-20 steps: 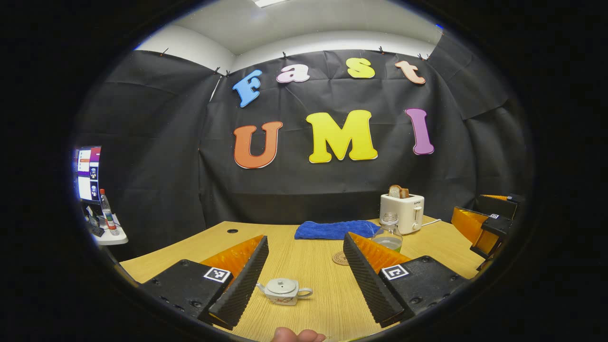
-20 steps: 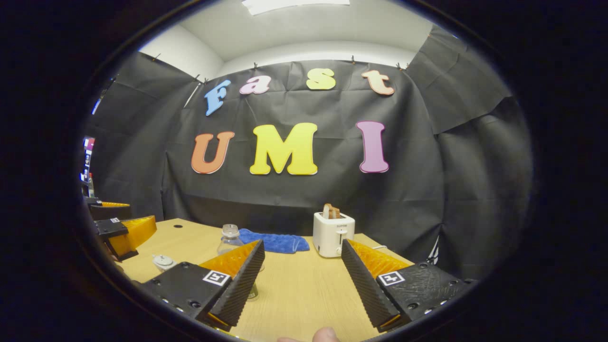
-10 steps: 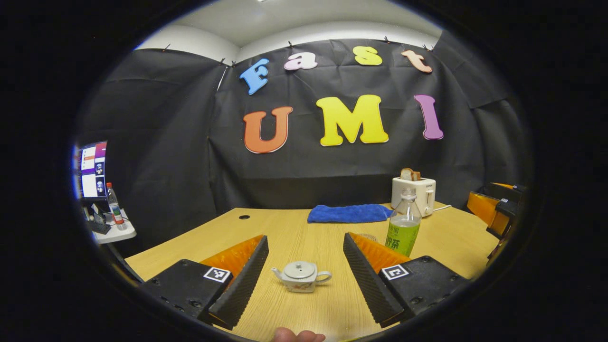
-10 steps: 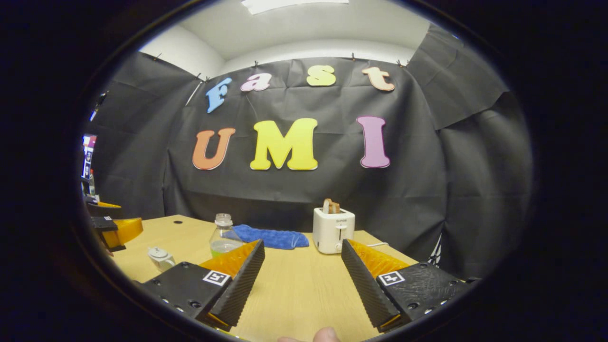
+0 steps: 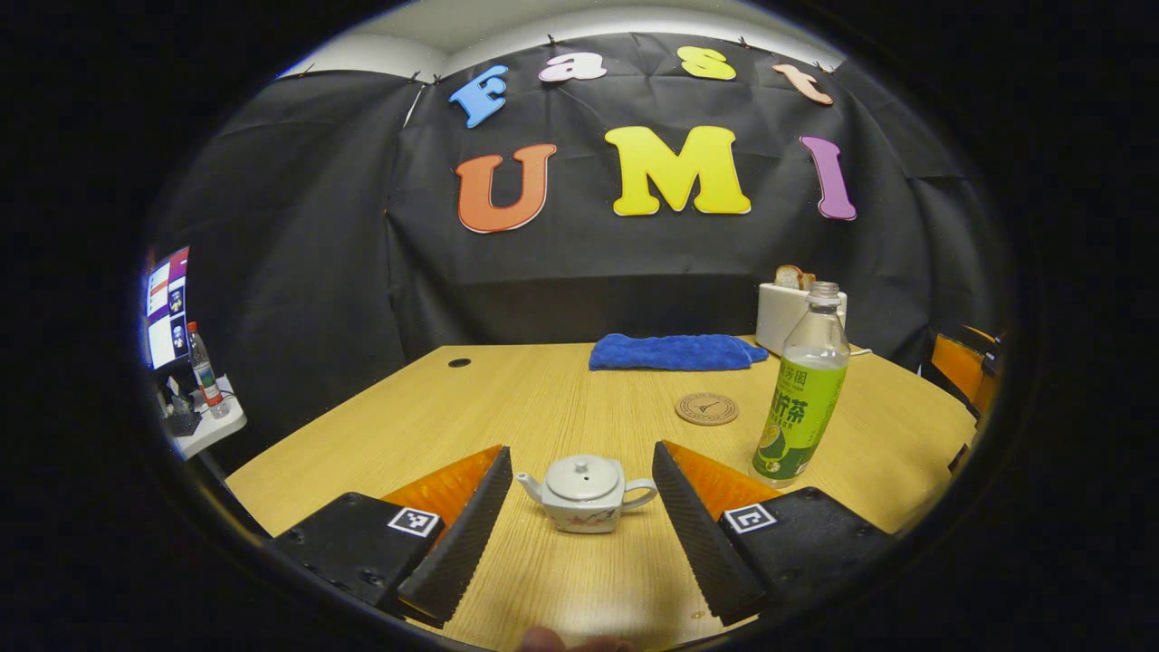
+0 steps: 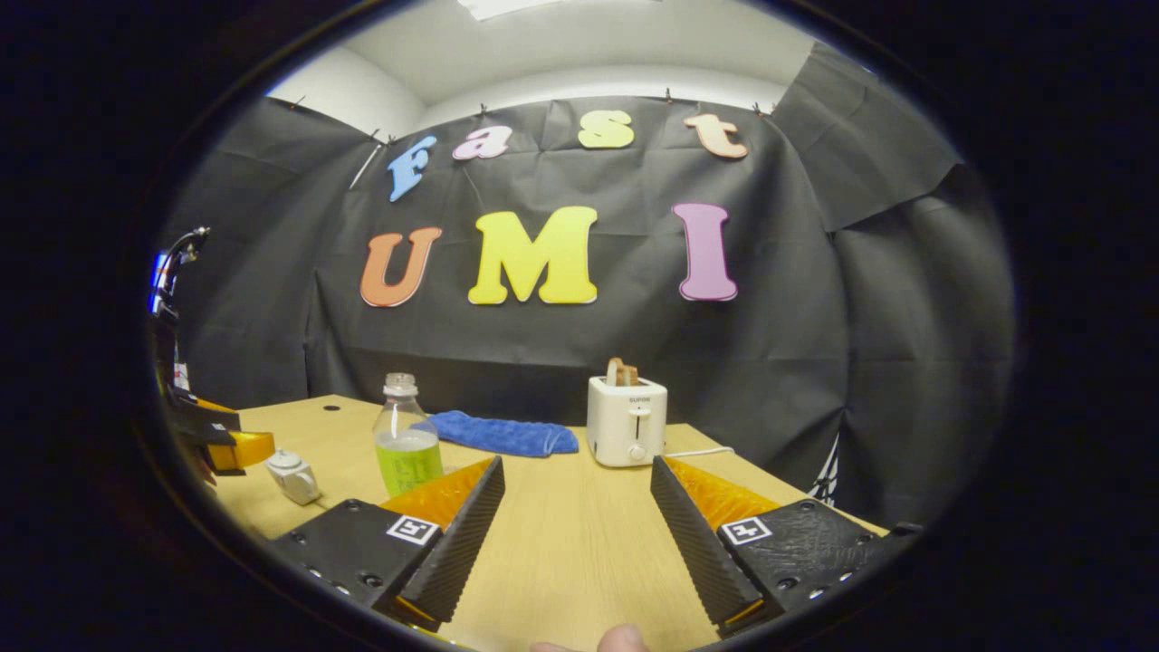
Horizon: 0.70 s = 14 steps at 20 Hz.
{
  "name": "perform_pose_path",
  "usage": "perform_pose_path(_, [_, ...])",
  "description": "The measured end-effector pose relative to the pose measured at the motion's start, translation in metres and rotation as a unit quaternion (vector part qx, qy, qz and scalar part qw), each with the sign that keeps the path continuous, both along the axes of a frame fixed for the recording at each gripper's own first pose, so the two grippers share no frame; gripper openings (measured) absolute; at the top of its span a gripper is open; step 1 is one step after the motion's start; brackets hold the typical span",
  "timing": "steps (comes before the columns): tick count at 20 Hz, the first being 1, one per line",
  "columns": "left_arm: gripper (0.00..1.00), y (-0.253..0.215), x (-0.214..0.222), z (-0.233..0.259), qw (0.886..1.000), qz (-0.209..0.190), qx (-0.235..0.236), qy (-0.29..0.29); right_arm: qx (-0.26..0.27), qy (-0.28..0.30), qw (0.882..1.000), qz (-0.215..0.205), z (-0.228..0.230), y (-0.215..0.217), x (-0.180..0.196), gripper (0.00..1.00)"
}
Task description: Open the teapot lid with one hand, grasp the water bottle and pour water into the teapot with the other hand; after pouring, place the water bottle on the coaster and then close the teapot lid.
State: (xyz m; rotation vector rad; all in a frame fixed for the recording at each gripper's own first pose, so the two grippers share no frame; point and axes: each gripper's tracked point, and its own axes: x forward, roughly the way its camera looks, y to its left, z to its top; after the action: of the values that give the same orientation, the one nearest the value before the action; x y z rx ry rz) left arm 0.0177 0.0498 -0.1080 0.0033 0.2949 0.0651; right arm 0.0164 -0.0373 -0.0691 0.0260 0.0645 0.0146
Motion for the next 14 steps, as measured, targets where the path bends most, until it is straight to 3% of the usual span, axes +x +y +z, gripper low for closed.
perform_pose_path(3, [0.90, 0.003, 0.014, -0.008, 1.000, -0.002, -0.008, 0.014, 0.005, 0.010, 1.000, -0.003, -0.009, -0.007, 0.003, 0.97])
perform_pose_path(14, [0.28, 0.002, 0.032, -0.028, 0.998, 0.013, 0.029, 0.049, 0.005, 0.018, 1.000, -0.018, -0.015, -0.028, 0.005, 0.97])
